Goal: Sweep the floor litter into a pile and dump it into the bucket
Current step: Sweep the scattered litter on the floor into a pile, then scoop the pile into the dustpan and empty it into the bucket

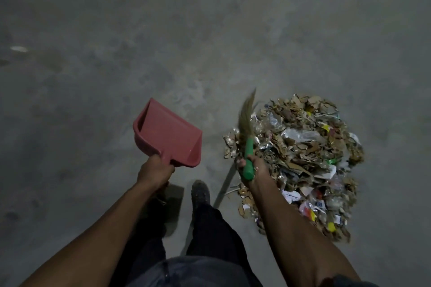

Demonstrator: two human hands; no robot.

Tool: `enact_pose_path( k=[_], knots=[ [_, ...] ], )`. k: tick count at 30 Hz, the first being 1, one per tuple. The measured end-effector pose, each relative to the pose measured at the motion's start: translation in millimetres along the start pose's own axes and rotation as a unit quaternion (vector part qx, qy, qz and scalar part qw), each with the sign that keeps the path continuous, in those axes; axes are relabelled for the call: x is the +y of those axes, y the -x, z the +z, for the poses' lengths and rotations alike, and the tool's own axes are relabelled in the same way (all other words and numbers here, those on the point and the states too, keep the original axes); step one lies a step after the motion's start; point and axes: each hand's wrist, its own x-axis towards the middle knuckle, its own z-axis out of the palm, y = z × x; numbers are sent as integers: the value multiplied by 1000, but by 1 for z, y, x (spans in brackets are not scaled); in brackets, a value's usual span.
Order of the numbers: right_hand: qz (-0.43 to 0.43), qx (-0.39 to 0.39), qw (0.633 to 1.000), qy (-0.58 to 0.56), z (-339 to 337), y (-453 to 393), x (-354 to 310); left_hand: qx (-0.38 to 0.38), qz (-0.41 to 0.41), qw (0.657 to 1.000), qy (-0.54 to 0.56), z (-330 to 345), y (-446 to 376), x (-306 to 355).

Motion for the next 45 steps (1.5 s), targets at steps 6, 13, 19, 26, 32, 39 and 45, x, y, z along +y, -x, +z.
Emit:
enact_pose_path(
  k=[6, 13, 19, 26, 32, 39, 45],
  knots=[
    [-27, 25, 998, 52, -29, 48, 6, -59, 41, 997, -22, -30, -27, 11],
    [-55, 26, 986, 155, -14, 126, 51, -145, 99, 983, -60, -73, -40, 31],
    [-151, 70, 956, 243, -12, 177, 99, -186, 139, 968, -93, -89, -41, 57],
    [-219, 115, 941, 231, -31, 208, 130, -226, 204, 948, -97, -65, -7, 82],
    [-254, 132, 925, 248, -101, 228, 154, -248, 233, 933, -120, -24, 28, 65],
    [-291, 157, 898, 290, -212, 252, 187, -231, 226, 941, -99, 55, 117, 9],
    [-286, 195, 884, 314, -305, 288, 197, -250, 194, 948, -46, 130, 197, -26]
  ],
)
